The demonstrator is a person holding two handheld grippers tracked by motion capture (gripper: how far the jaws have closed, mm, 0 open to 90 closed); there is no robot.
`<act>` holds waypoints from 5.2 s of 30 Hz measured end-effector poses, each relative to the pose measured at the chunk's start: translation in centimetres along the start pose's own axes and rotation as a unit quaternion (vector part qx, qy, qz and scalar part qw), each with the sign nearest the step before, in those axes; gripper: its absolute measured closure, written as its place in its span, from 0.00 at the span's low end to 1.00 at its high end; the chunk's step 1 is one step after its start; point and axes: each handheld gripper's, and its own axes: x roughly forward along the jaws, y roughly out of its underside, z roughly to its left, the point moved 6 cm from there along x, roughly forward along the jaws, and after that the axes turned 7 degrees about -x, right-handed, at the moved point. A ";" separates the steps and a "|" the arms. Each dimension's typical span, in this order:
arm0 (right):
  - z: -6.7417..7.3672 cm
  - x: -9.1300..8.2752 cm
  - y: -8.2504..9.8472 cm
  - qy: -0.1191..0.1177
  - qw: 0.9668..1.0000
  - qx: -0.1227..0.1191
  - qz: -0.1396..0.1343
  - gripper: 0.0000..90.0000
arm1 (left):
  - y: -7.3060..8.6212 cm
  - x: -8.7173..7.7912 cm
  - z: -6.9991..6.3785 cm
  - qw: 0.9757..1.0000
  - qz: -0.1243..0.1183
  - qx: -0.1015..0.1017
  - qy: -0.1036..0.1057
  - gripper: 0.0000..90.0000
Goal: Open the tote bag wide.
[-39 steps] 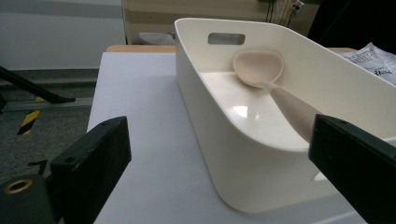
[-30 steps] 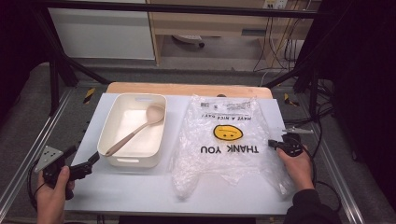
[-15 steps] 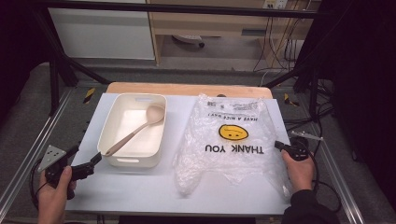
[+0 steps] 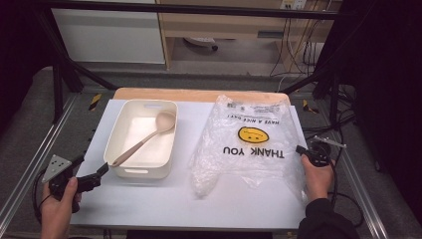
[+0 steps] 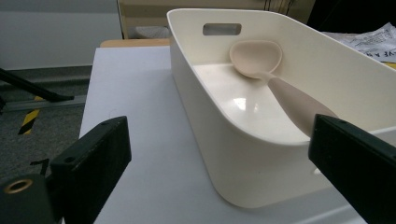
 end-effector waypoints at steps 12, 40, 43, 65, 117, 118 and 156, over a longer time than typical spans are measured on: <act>0.7 -1.9 -0.1 -0.004 0.999 -0.040 -0.005 0.47 | 0.0 -0.1 0.0 1.000 -0.005 0.001 -0.002 0.06; 7.8 -7.0 2.0 -0.054 0.979 -0.196 0.024 0.11 | 0.0 -0.2 0.0 1.000 -0.005 0.000 -0.004 0.06; 7.3 -7.2 2.6 -0.054 0.979 -0.194 0.031 0.12 | 0.0 -0.2 0.0 1.000 -0.006 0.000 -0.005 0.06; 6.8 -8.4 7.3 -0.083 0.966 -0.221 0.107 0.29 | 0.0 -0.2 0.0 1.000 -0.005 0.001 -0.007 0.06; 10.9 -8.7 7.9 -0.117 0.951 -0.244 0.152 1.00 | 0.0 -0.2 0.0 1.000 -0.004 0.003 -0.008 0.06; 11.2 -8.7 8.0 -0.118 0.950 -0.245 0.152 1.00 | 0.0 -0.2 0.0 1.000 -0.004 0.003 -0.008 0.06; 14.4 -8.6 7.3 -0.147 0.942 -0.280 0.112 0.53 | 0.0 -0.1 0.0 1.000 -0.005 0.007 -0.009 0.06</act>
